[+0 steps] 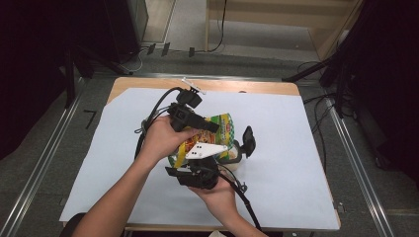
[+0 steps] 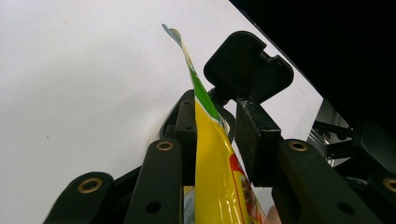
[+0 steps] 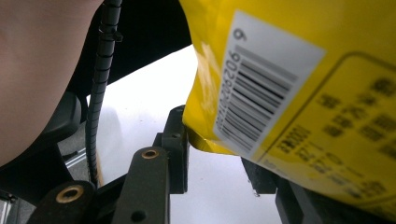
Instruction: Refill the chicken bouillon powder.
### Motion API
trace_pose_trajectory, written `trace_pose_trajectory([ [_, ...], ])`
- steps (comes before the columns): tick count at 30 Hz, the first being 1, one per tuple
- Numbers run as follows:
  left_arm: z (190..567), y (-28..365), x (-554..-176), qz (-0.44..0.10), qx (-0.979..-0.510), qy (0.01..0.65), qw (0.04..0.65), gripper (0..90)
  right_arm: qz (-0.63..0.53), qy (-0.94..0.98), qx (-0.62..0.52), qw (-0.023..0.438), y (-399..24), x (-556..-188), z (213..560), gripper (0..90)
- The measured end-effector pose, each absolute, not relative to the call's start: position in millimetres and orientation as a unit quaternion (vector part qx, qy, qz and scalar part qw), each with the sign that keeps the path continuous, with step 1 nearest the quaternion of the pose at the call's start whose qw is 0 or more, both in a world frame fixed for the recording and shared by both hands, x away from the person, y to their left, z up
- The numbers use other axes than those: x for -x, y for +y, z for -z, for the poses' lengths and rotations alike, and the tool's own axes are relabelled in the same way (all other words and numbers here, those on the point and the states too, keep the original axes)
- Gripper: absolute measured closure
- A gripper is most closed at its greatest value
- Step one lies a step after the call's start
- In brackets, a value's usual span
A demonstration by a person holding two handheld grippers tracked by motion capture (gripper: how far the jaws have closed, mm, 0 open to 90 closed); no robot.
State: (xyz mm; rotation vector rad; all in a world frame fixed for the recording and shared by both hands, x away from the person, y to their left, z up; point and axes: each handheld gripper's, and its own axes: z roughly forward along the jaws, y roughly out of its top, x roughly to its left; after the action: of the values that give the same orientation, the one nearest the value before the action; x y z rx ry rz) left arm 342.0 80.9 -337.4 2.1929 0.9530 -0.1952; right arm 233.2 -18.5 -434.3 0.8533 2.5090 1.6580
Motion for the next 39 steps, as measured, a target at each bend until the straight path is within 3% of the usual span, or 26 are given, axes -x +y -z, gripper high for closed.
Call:
trace_pose_trajectory([
  [39,334.3,73.5,-339.4,0.063,-0.861,0.360,0.354,72.2,-0.531,0.801,-0.276,0.006,-20.6,-232.3,434.6,67.4],
])
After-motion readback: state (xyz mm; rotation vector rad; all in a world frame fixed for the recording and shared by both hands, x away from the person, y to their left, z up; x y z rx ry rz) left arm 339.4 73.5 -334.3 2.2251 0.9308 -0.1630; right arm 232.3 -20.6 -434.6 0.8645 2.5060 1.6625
